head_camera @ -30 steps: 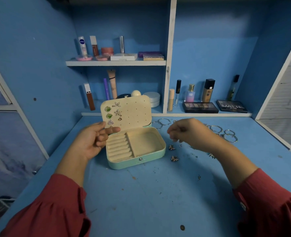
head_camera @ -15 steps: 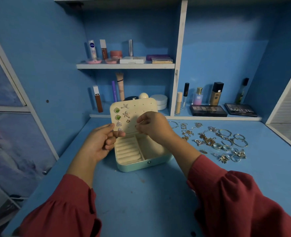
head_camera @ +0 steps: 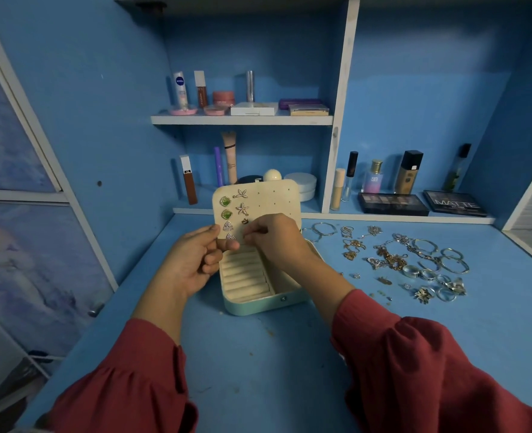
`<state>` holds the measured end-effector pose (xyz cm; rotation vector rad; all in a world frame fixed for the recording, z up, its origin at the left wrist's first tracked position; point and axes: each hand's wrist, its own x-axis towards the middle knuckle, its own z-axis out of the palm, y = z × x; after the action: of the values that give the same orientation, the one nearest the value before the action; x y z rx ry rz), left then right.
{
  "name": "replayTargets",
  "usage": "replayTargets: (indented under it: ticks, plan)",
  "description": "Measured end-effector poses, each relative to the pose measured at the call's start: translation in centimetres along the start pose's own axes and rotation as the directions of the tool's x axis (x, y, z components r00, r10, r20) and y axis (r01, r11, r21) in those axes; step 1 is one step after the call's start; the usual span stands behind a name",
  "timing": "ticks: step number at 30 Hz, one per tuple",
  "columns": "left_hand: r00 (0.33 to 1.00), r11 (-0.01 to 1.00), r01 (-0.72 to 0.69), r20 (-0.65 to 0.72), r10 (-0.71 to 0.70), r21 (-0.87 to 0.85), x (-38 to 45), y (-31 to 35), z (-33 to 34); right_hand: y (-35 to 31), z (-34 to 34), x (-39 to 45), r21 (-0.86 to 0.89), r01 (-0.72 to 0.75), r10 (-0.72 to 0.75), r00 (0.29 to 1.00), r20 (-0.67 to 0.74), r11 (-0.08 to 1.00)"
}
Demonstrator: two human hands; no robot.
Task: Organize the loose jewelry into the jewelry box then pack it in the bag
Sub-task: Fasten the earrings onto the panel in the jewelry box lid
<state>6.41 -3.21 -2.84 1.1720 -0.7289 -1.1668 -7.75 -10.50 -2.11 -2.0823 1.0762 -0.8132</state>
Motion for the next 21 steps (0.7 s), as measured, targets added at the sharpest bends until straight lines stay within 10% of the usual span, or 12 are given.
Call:
replayTargets:
  ticks: [21]
  plan:
    - [1.000, 1.000, 0.014, 0.004, -0.014, 0.005, -0.41, 0.22, 0.17, 0.39, 0.31, -0.42, -0.129, 0.042, -0.049, 0.997, -0.058, 0.991]
